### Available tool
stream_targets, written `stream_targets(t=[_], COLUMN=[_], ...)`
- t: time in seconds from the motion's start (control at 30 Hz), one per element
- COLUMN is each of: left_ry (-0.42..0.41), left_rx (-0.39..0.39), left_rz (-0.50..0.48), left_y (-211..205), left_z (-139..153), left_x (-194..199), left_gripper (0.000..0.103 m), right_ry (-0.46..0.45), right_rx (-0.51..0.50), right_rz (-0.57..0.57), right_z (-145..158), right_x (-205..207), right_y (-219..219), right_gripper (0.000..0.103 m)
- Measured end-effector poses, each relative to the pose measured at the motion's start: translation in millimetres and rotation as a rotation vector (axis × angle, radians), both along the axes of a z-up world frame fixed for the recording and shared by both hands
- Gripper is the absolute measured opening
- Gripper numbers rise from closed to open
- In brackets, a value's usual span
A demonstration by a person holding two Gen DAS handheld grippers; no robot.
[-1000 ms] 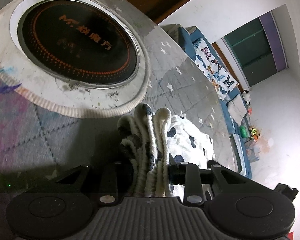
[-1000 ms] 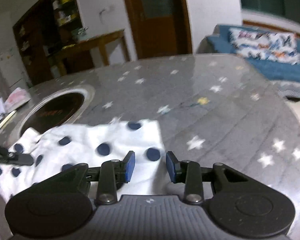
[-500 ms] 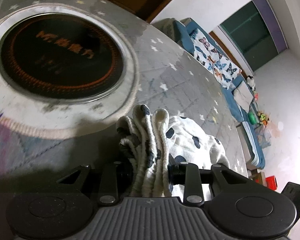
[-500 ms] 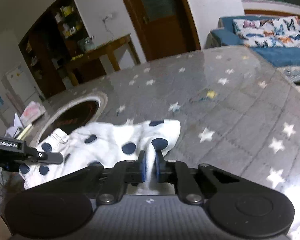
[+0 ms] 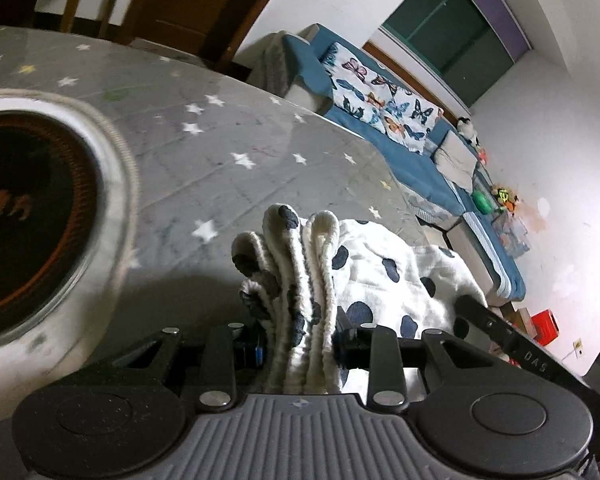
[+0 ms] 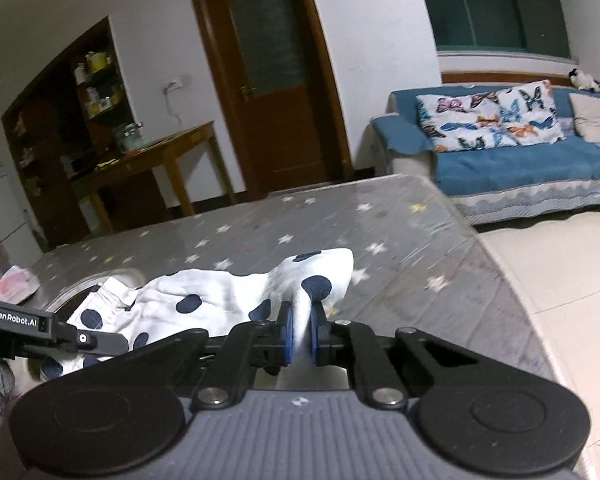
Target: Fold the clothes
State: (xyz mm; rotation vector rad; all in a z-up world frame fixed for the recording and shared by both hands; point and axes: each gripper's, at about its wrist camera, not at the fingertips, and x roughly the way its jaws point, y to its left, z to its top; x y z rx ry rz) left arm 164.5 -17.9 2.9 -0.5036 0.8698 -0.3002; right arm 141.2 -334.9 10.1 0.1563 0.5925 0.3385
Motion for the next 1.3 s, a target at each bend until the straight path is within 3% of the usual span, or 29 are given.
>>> stream_targets(t=[0.27,0.6,0.9,1.07,1.3], left_ry=[0.029,0.041,0.043,0.040,0.030], left_rx=[0.057,0.122,0.158,0.167,0.176], left_rz=[-0.030,-0.053,-0.052,-0.053,-0.061], left_y=[-24,-35,-37,-38,-40], left_z=[-12,-20,-22,-20,-21], left_x=[22,22,21,20,19], left_gripper=[0.033,0.036,0.046,0.052,0.057], right_ry=[0.017,0.074,0.120,0.101,0.088], right_rx=[-0.034,-0.058,-0.078,-0.090,-0.066], right_rz=[-0.051,-0.080,-0.115,-0.133,-0.082], right_z=[-6,-32,-45,-40,-32], right_x=[26,38,46,45,52], right_y=[-13,-21,-24,-23,-7], right_gripper=[0.008,0.008,0.018,0.018,0.024])
